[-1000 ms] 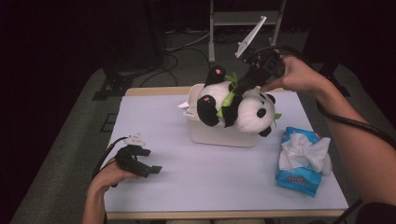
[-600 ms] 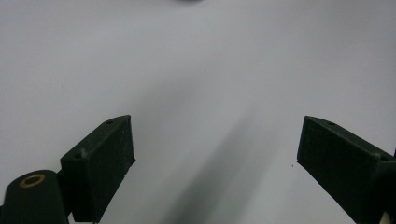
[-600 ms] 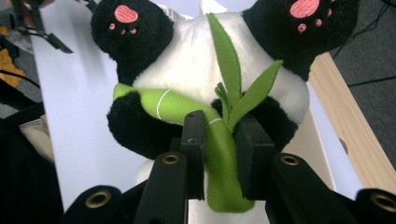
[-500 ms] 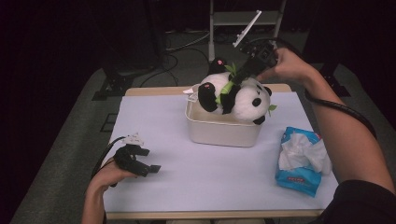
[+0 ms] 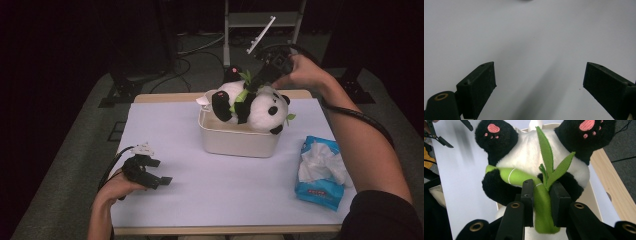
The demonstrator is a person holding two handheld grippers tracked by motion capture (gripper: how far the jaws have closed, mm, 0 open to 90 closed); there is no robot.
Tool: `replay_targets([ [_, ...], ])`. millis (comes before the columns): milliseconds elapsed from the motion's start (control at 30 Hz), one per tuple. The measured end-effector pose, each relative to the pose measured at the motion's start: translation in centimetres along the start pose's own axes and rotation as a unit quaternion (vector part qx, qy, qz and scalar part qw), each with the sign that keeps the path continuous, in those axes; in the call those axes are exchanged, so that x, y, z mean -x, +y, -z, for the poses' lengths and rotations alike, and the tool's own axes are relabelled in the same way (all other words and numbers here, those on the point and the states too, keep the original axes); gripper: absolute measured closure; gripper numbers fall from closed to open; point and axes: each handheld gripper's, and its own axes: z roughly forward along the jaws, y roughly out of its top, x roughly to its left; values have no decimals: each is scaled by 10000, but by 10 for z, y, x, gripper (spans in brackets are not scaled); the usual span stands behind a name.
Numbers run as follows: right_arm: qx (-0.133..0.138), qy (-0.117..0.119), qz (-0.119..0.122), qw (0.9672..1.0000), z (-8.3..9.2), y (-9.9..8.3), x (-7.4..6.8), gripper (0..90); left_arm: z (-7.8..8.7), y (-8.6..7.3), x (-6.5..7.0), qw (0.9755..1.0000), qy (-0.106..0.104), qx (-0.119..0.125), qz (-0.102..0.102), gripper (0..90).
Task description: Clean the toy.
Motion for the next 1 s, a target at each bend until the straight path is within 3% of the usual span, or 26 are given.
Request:
replay_targets([
  [1000, 143, -176, 23, 9997, -14, -3, -1, 744, -3, -1, 0, 10000, -74, 4, 33, 100],
])
